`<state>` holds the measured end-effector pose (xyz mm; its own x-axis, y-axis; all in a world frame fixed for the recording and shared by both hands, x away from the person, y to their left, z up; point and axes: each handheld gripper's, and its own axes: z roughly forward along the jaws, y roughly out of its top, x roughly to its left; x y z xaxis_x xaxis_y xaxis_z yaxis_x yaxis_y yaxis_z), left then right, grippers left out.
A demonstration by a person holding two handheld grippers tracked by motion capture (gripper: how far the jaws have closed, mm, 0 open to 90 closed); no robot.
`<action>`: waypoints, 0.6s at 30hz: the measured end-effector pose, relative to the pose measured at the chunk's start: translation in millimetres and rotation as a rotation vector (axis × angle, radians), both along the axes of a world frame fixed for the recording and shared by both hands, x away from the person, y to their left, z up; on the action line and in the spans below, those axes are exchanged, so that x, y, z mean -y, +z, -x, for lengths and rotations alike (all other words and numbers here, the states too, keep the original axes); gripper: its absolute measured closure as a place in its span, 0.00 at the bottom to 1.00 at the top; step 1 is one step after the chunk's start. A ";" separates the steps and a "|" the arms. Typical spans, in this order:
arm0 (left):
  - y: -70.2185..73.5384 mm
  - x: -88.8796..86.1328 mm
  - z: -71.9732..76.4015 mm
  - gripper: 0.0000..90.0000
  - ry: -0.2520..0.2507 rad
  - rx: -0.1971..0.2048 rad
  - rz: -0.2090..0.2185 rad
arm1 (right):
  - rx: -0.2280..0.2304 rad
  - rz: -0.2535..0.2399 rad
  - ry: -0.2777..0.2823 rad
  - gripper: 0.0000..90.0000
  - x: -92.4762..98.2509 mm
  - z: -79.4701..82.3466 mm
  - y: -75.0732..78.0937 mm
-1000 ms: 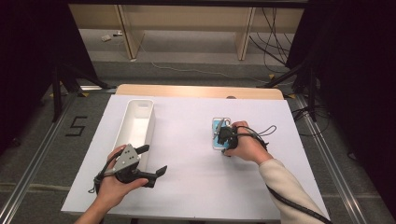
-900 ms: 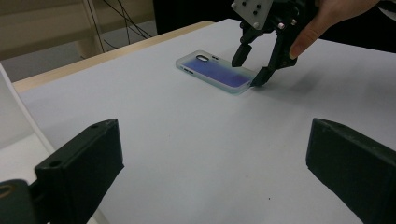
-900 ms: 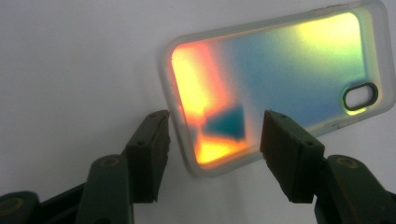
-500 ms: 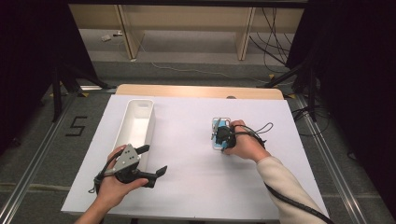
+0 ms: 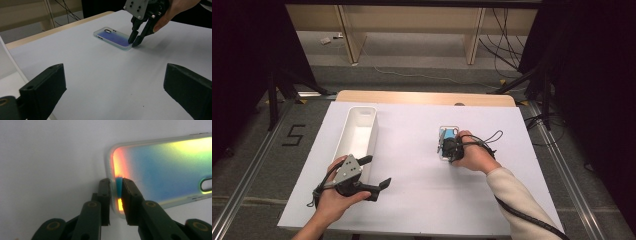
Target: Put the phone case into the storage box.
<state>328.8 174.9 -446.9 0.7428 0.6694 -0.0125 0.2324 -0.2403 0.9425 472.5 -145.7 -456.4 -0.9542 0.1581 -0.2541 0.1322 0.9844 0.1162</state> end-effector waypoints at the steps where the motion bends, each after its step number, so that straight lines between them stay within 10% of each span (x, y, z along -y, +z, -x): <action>1: 0.1 -0.1 0.0 0.04 0.000 0.000 -0.001 | -0.002 0.003 0.001 0.89 -0.1 0.3 0.1; 18: -0.1 0.3 0.1 0.04 -0.002 -0.001 0.001 | -0.010 0.010 0.026 0.94 -1.1 -1.3 0.7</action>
<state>328.7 174.6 -447.0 0.7442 0.6678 -0.0135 0.2325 -0.2401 0.9425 473.8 -144.7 -455.7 -0.9604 0.1308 -0.2460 0.1077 0.9886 0.1053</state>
